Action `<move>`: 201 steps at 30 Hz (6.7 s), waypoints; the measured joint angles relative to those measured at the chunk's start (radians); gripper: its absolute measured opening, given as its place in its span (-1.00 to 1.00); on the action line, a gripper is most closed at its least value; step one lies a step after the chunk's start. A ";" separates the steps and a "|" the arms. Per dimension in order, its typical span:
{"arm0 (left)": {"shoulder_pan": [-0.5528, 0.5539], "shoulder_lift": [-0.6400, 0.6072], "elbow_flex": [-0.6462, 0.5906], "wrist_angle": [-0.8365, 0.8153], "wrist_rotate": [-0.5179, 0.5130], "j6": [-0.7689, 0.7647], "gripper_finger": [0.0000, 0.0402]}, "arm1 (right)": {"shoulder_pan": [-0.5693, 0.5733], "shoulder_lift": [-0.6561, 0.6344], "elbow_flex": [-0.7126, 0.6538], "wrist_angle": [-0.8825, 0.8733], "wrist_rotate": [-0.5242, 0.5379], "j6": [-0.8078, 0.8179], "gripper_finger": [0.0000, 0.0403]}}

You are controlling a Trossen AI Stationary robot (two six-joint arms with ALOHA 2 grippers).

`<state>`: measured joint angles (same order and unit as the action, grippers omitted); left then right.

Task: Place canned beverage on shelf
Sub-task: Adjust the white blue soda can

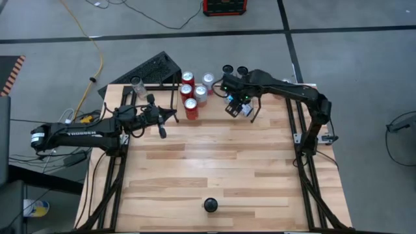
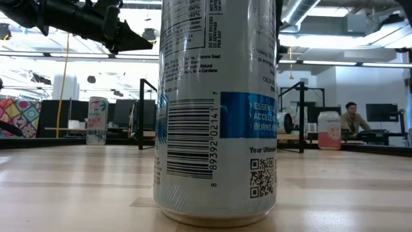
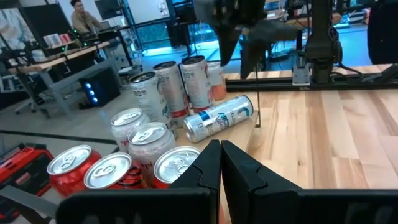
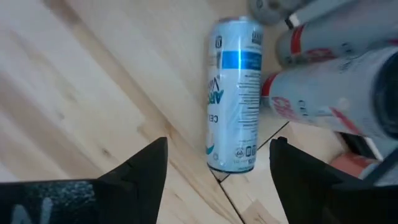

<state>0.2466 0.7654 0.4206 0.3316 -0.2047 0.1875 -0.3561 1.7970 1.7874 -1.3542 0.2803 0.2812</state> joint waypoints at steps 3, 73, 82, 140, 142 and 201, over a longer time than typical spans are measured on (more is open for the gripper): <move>0.000 0.000 0.000 -0.001 0.002 -0.008 -1.00 | 0.000 -0.005 -0.003 -0.014 -0.043 -0.014 0.29; 0.000 0.000 0.000 -0.003 0.037 0.013 -1.00 | 0.026 0.117 -0.128 0.057 -0.066 0.067 0.29; 0.000 0.000 0.000 -0.004 0.039 0.018 -1.00 | 0.257 0.140 -0.128 0.108 0.104 0.175 0.29; -0.521 0.000 0.000 -0.064 0.234 -0.332 -1.00 | 1.069 0.167 -0.129 0.507 0.057 0.634 0.29; -0.524 0.000 0.000 -0.064 0.216 -0.331 -1.00 | 1.053 0.165 -0.129 0.499 -0.003 0.651 0.29; -0.524 0.000 0.000 -0.145 0.089 -0.229 -1.00 | 1.027 0.159 -0.179 0.258 -0.009 0.249 0.30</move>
<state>-0.2771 0.7650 0.4206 0.1861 -0.1162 -0.0411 0.6708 1.9555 1.6088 -1.0961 0.2717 0.5303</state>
